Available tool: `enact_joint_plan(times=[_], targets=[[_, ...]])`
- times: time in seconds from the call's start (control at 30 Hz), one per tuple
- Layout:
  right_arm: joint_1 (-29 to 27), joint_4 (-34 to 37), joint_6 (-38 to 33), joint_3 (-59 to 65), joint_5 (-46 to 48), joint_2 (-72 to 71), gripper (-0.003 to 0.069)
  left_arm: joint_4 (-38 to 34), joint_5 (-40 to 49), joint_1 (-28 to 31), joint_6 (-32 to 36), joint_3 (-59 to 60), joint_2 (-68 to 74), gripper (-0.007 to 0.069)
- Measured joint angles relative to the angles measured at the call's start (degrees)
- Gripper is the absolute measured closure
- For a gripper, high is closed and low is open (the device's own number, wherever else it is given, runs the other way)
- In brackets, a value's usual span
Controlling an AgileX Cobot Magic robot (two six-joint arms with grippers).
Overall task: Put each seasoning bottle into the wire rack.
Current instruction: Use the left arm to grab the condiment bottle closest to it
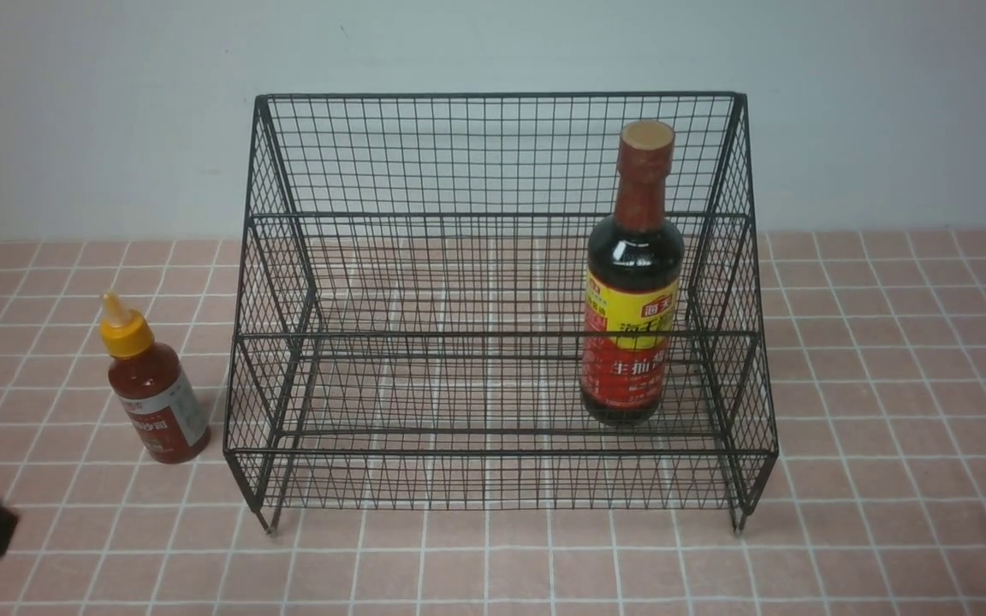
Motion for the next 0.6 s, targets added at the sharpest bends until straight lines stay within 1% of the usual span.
enact_joint_plan(times=[0.1,0.23,0.27,0.4,0.47,0.57,0.6], targets=[[0.0,0.0,0.0,0.0,0.0,0.0,0.0669,3.2,-0.6,0.0,-0.1,-3.4,8.2,0.0631],[0.0,0.0,0.0,0.0,0.0,0.0,0.0669,4.2,-4.2,0.0,-0.8,-6.3,18.1,0.0631],[0.0,0.0,0.0,0.0,0.0,0.0,0.0669,4.2,-4.5,0.0,-0.8,-6.4,18.6,0.0631],[0.0,0.0,0.0,0.0,0.0,0.0,0.0669,3.8,-11.3,0.0,-3.3,-9.0,27.2,0.0624],[0.0,0.0,0.0,0.0,0.0,0.0,0.0669,3.7,-12.6,0.0,-4.2,-10.0,29.5,0.0609],[0.0,0.0,0.0,0.0,0.0,0.0,0.0669,3.6,-14.2,0.0,-5.5,-12.2,33.9,0.0552],[0.0,0.0,0.0,0.0,0.0,0.0,0.0669,3.5,-14.5,0.0,-5.6,-12.9,35.3,0.0522]])
